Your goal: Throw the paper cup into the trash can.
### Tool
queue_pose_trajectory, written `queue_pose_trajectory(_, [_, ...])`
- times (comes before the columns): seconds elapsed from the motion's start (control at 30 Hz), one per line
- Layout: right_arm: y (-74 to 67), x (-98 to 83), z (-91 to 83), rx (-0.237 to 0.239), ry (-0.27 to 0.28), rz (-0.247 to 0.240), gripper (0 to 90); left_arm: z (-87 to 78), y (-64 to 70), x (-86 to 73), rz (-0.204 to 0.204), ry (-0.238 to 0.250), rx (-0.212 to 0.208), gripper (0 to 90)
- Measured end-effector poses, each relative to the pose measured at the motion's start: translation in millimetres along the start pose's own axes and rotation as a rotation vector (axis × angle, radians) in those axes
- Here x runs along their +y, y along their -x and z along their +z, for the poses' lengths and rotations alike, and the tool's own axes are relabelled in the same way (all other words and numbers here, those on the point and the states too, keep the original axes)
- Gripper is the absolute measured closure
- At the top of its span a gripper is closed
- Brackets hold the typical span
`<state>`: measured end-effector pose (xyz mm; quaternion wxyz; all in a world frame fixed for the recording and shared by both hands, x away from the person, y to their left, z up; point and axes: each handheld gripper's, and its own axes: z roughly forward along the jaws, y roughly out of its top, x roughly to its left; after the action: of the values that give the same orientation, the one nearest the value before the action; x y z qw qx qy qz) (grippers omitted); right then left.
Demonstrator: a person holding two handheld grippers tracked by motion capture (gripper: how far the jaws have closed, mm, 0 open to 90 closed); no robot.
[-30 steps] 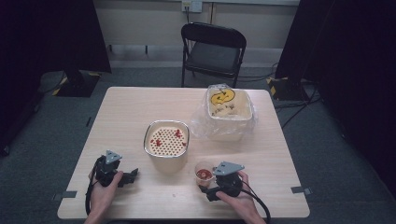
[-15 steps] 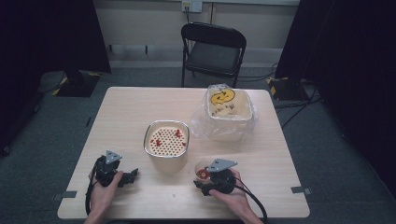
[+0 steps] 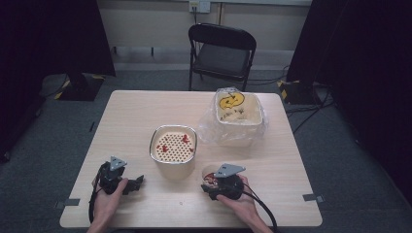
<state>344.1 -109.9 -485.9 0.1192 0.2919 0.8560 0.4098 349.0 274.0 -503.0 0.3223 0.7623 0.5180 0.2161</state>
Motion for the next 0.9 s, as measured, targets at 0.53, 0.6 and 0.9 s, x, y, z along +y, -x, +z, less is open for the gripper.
queue_pose_trajectory(0.53, [11.5, 27.5, -28.0, -0.037, 0.02, 0.011, 43.0, -0.1, -0.1, 0.0, 0.0, 0.0, 0.0, 0.2])
queue_pose_trajectory(0.6, [12.9, 34.3, -34.3, -0.04, 0.027, 0.014, 43.0, 0.0, -0.1, 0.0, -0.001, 0.0, -0.002, 0.2])
queue_pose_trajectory(0.9, [20.4, 67.7, -57.3, -0.068, 0.085, 0.006, 43.0, 0.0, -0.1, 0.0, 0.0, 0.0, -0.001, 0.2])
